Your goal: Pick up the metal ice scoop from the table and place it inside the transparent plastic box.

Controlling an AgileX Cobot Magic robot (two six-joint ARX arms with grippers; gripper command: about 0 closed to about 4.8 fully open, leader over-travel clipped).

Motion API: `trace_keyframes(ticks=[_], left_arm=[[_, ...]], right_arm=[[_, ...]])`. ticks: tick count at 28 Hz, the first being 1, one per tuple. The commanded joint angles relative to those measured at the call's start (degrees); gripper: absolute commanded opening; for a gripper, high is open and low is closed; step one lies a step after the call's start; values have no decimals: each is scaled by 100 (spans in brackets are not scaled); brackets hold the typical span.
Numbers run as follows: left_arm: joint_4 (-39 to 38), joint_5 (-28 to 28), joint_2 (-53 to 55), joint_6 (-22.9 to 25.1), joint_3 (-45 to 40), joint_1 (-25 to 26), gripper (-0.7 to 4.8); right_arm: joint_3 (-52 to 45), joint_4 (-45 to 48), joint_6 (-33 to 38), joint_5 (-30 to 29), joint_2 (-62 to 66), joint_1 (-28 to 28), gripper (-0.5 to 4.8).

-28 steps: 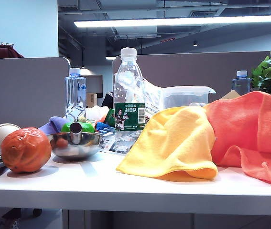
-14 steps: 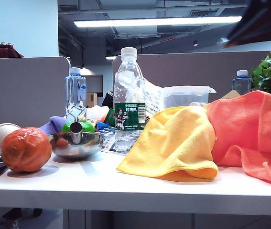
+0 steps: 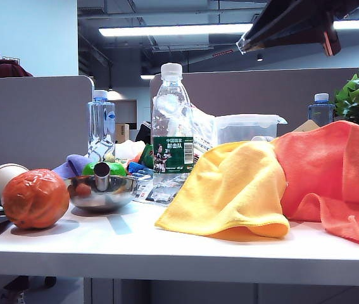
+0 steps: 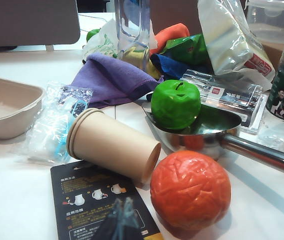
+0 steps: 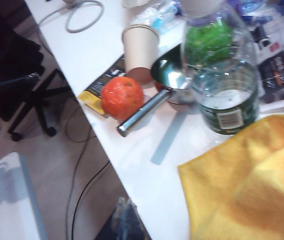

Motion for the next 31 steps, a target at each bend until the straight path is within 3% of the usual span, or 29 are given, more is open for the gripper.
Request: trace_keyframes(ticks=[1,31], left_arm=[[74,15,2,22,11,7,-5],[269,20,2,7,13,7,-5]], right_arm=[[28,-13,-42,22,-20,-7,-2],[28,-348,-483,20,-87,-17,-2]])
